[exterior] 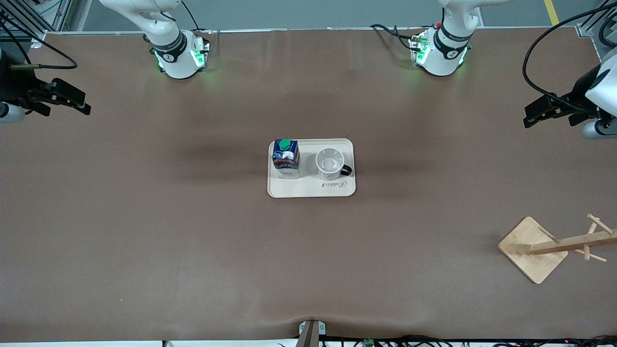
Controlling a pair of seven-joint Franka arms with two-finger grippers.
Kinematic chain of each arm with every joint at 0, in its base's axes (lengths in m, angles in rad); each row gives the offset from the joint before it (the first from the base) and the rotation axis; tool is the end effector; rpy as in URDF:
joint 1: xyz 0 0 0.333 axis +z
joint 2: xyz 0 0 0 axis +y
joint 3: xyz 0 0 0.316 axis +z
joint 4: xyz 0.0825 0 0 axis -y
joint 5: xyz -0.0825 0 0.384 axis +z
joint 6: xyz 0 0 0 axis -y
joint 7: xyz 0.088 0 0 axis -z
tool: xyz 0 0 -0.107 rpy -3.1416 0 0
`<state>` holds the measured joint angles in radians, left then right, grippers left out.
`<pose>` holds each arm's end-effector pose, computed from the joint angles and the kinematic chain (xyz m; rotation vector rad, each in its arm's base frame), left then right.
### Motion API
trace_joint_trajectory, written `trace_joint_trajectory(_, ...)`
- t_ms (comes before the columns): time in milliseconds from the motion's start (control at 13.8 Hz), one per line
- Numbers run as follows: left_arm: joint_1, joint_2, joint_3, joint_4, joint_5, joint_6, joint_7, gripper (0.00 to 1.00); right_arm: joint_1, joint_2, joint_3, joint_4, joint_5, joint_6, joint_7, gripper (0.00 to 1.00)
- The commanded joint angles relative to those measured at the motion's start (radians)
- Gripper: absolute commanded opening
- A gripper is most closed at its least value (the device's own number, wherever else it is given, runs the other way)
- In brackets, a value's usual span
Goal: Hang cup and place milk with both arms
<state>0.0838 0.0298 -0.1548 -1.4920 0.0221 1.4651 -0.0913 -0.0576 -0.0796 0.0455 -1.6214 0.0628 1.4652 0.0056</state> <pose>0.5520 -0.0353 0.6360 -3.1183 -0.0342 0.0854 0.5182 0.0020 0.6349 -3.0800 0.0212 0.1179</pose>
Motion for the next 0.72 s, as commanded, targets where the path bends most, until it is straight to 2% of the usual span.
trace_joint_trajectory(0,-0.001,0.005,-0.009,0.021,0.024,-0.023,-0.015,1.0,-0.022,-0.002,0.016,-0.002,-0.006,0.003,-0.015,1.0)
trace_joint_trajectory(650,-0.001,0.004,-0.009,0.013,0.022,-0.023,-0.016,1.0,-0.024,0.021,0.016,0.022,-0.008,0.003,-0.013,1.0)
